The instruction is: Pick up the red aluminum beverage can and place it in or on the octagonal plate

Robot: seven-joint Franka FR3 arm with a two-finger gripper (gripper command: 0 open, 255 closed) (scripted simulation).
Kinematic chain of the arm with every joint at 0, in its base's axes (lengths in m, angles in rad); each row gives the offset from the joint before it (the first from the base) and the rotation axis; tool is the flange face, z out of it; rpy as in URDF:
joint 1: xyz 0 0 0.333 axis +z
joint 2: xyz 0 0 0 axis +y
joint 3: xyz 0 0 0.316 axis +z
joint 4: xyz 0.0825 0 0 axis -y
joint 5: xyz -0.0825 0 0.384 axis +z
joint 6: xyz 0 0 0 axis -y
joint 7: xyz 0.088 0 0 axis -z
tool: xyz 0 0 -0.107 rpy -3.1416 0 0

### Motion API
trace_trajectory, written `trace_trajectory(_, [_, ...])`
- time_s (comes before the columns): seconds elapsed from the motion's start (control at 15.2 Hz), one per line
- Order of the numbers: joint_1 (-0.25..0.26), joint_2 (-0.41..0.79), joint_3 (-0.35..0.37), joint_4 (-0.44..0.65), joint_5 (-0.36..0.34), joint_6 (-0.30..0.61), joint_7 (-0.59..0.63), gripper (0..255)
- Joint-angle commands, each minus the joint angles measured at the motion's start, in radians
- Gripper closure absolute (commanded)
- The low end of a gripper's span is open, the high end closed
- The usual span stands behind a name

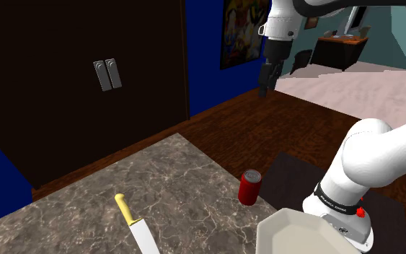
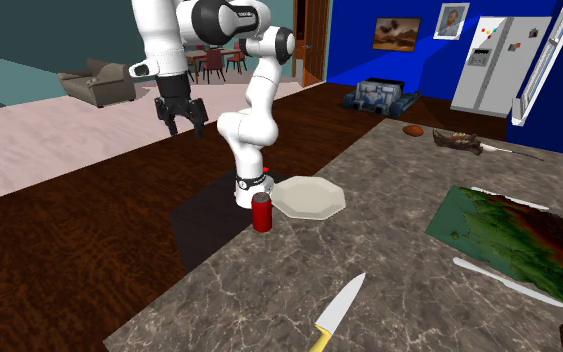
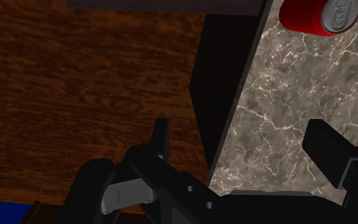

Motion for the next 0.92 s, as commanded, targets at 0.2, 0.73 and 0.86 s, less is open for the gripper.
trace_trajectory(0.2, [0.017,-0.051,0.057,-0.095,0.032,0.049,0.06,0])
trace_trajectory(0.73, [0.09,-0.131,0.233,-0.301,0.149,0.187,0.227,0])
trace_trajectory(0.86, [0.115,-0.135,0.283,-0.341,0.184,0.227,0.271,0])
